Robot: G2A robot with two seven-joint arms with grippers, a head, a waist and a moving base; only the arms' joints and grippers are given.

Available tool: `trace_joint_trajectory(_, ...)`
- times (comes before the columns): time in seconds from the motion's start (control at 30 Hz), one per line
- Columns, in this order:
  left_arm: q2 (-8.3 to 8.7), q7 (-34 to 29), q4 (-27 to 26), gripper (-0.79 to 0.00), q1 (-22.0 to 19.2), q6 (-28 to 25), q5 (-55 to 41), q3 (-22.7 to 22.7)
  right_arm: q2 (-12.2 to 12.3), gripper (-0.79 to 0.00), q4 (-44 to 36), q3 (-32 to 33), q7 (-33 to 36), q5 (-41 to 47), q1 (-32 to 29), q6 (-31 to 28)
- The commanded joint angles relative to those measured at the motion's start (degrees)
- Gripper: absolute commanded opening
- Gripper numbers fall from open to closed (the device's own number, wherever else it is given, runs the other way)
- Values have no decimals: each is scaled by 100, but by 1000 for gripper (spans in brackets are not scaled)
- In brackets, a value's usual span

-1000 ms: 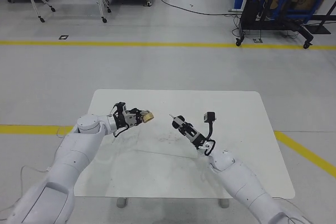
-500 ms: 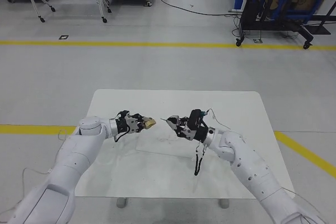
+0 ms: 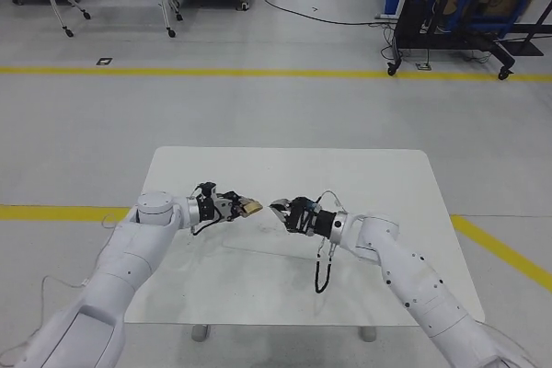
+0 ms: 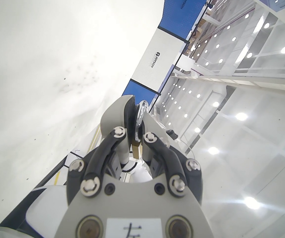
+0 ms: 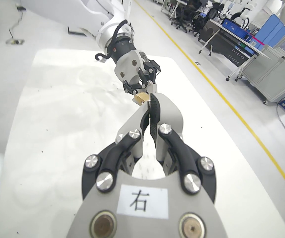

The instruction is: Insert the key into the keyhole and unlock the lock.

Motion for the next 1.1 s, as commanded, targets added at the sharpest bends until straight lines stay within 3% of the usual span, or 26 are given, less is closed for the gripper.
trace_joint_trajectory(0.0, 13, 141, -145, -785, 59, 39, 224, 44, 49, -785, -168, -177, -87, -1656, 174, -92)
trace_joint_trajectory(0.13, 20, 362, -374, -785, 151, 96, 446, 78, 174, -785, -729, -468, -61, -3535, 266, -44)
trace_joint_trajectory(0.3, 40, 451, -441, -785, 205, 154, 356, -57, 291, -785, -1045, -528, -161, -4465, 234, -219)
trace_joint_trajectory(0.67, 37, 298, -409, -785, 238, 492, 78, -231, 182, -785, -1053, -1037, 14, -4582, 316, -310)
trace_joint_trajectory(1.07, 15, 270, -371, -785, 220, 517, 136, -259, -42, -785, -731, -1116, 875, -3963, 496, -67)
